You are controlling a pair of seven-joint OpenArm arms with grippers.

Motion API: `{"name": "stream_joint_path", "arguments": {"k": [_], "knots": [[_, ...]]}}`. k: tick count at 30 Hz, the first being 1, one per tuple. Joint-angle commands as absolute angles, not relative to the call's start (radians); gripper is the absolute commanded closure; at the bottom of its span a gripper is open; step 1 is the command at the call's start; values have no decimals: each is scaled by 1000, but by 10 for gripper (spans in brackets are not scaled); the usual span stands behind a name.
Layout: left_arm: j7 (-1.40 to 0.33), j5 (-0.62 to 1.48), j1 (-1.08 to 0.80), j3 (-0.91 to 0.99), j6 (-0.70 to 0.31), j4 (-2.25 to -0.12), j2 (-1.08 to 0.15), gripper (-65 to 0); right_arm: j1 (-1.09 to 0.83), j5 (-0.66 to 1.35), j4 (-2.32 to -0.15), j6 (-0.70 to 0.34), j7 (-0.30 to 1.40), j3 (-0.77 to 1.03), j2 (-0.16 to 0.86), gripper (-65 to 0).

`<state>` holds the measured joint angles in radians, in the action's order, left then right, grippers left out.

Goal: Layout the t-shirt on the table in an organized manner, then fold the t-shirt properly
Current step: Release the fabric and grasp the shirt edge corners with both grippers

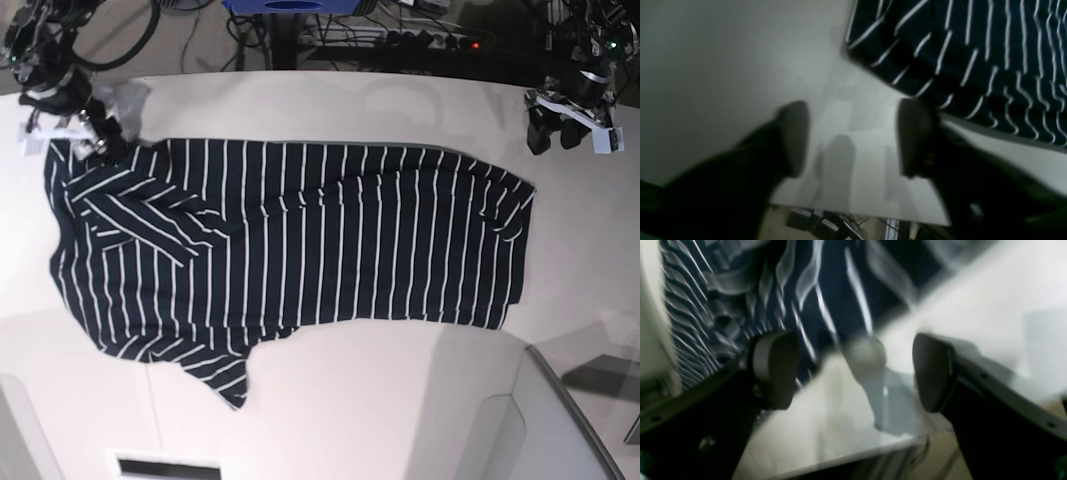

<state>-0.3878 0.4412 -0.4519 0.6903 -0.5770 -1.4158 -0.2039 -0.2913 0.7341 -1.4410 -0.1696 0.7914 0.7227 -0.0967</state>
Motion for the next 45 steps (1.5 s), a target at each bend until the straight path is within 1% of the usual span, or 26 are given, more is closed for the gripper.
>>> {"name": "stream_joint_path", "arguments": {"k": [1, 2, 5, 9, 14, 16, 17, 18, 20, 21, 22, 23, 24, 25, 26, 27, 28, 30, 31, 32, 34, 35, 36, 37, 43, 45], "knots": [[-366, 452, -456, 700, -582, -1426, -222, -327, -286, 704, -1412, -165, 802, 739, -93, -513], [-366, 447, -456, 704, -582, -1426, -222, -313, -271, 699, -1389, -189, 802, 756, -81, -513], [-366, 447, -456, 704, -582, -1426, -222, -316, -229, 697, -1314, -245, 802, 799, -48, -510], [-367, 452, -461, 704, -582, -1426, -222, -316, -202, 697, -1276, -254, 802, 857, -31, -510], [-367, 453, -461, 704, -582, -1426, -217, -316, -202, 697, -1273, -254, 745, 855, -19, -509], [-367, 453, -458, 704, -582, -1425, -216, -318, -202, 697, -1271, -254, 742, 855, -18, -486], [-367, 453, -458, 704, -582, -1423, -216, -318, -202, 697, -1271, -254, 742, 855, -16, -440], [-367, 453, -456, 702, -582, -1420, -216, -318, -200, 697, -1271, -255, 742, 855, -15, -363], [-367, 455, -453, 702, -582, -1397, -216, -318, -197, 697, -1271, -255, 746, 855, -13, -176], [-367, 455, -444, 700, -582, -1383, -216, -329, -197, 697, -1271, -255, 748, 854, -13, -71], [-367, 455, -433, 699, -582, -1369, -216, -352, -197, 697, -1271, -251, 748, 854, -13, 0], [-367, 455, -426, 699, -582, -1354, -214, -395, -197, 697, -1271, -249, 748, 854, -15, 0], [-367, 455, -420, 697, -582, -1339, -214, -441, -200, 697, -1271, -251, 748, 854, -15, -27], [-367, 455, -415, 697, -582, -1328, -214, -481, -202, 697, -1271, -252, 748, 854, -16, -35], [-367, 455, -414, 696, -582, -1323, -214, -510, -203, 697, -1271, -252, 748, 854, -16, -20], [-367, 455, -414, 696, -582, -1326, -214, -520, -203, 697, -1271, -252, 748, 854, -16, -3], [-367, 453, -414, 696, -582, -1336, -214, -513, -203, 696, -1271, -252, 750, 854, -16, 0], [-367, 453, -412, 694, -582, -1363, -214, -474, -203, 696, -1271, -252, 750, 854, -15, 0], [-367, 453, -412, 694, -582, -1374, -214, -441, -203, 696, -1271, -252, 750, 854, -15, 0], [-367, 453, -404, 680, -582, -1382, -214, -385, -203, 696, -1271, -252, 751, 854, -15, 0], [-367, 450, -378, 642, -582, -1374, -216, -224, -205, 696, -1271, -252, 774, 854, -13, 0], [-367, 446, -367, 628, -581, -1365, -216, -122, -202, 696, -1271, -252, 788, 854, -13, 0], [-367, 449, -361, 619, -581, -1353, -214, -36, -199, 696, -1271, -252, 797, 854, -13, 0], [-367, 453, -346, 604, -579, -1337, -214, 0, -199, 696, -1273, -252, 805, 854, -13, 0], [-367, 446, -280, 587, -573, -1244, -186, 0, -199, 696, -1274, -252, 811, 852, -12, 0], [-367, 447, -278, 587, -526, -1227, -185, 0, -200, 696, -1274, -252, 811, 852, -12, 0]]}}
